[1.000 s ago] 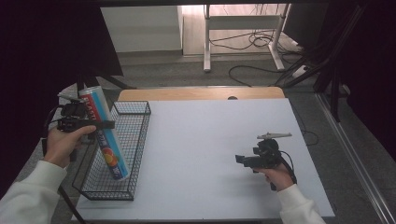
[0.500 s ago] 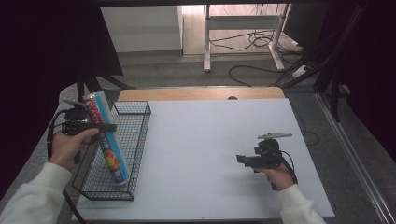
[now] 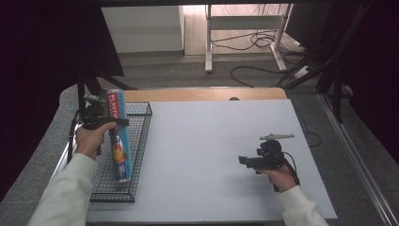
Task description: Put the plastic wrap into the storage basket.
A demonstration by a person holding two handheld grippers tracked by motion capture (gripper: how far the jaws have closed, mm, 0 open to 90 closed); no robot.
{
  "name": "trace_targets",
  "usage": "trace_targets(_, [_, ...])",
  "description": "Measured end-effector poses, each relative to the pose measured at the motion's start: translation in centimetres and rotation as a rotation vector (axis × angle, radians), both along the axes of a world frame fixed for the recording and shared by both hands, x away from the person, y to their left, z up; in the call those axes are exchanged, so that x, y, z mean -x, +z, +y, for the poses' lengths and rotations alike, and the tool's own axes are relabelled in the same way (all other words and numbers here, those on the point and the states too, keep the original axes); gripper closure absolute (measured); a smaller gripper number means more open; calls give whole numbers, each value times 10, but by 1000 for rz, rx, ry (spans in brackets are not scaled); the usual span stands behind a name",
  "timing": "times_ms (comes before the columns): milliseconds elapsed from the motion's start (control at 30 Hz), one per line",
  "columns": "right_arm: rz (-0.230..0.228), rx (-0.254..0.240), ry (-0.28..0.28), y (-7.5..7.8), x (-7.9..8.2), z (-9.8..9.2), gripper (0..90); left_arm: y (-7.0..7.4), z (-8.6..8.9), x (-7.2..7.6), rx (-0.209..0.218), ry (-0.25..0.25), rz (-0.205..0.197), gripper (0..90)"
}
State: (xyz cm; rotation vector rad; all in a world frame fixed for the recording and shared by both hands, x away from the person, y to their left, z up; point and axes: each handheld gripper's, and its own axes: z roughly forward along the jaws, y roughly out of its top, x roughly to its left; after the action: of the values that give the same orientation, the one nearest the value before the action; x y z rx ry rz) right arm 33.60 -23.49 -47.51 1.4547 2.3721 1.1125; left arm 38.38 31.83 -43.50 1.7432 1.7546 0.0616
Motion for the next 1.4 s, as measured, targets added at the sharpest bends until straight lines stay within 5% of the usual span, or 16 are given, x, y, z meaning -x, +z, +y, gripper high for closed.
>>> trace_targets(667, [8, 13, -13, -3, -3, -3, 100, -46, -17, -34, -26, 66, 66, 314])
trace_targets(1400, [2, 14, -15, -3, -3, -4, 100, -44, -19, -34, -35, 69, 76, 316])
